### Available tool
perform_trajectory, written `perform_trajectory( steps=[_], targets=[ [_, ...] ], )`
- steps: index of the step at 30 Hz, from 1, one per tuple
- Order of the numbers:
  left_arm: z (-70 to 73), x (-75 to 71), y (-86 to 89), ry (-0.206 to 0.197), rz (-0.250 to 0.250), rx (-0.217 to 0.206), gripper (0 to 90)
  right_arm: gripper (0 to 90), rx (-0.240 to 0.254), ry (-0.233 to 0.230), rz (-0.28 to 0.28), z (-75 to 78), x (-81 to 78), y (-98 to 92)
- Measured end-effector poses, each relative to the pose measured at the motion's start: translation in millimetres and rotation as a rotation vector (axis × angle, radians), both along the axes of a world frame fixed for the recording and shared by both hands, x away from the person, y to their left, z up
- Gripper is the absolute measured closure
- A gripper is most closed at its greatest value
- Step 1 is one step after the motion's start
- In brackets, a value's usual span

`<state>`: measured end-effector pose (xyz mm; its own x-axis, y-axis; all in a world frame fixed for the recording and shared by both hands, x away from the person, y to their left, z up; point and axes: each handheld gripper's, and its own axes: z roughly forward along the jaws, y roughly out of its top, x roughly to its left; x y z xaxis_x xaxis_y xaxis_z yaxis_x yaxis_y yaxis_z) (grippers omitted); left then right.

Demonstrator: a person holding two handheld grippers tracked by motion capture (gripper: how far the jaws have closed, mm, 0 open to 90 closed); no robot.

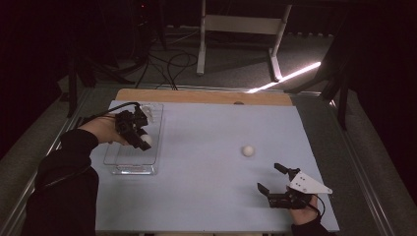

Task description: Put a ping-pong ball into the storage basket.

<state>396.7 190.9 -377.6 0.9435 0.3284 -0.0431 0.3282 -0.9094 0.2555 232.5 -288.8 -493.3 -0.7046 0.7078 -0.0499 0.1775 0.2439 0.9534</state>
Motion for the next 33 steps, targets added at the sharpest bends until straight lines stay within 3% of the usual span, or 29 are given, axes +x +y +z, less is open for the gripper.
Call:
perform_trajectory(
  steps=[21, 33],
  targets=[
    [-31.5, 4.3, -1.4, 0.02, -0.028, 0.031, 51.9, 9.6, 0.0, 0.002, -0.001, -0.1, 0.1, -0.3],
    [-42.4, 7.4, -5.0, 0.029, -0.029, 0.015, 51.8, 9.6, -0.003, 0.0, -0.006, -0.4, 0.5, -0.8]
  ],
)
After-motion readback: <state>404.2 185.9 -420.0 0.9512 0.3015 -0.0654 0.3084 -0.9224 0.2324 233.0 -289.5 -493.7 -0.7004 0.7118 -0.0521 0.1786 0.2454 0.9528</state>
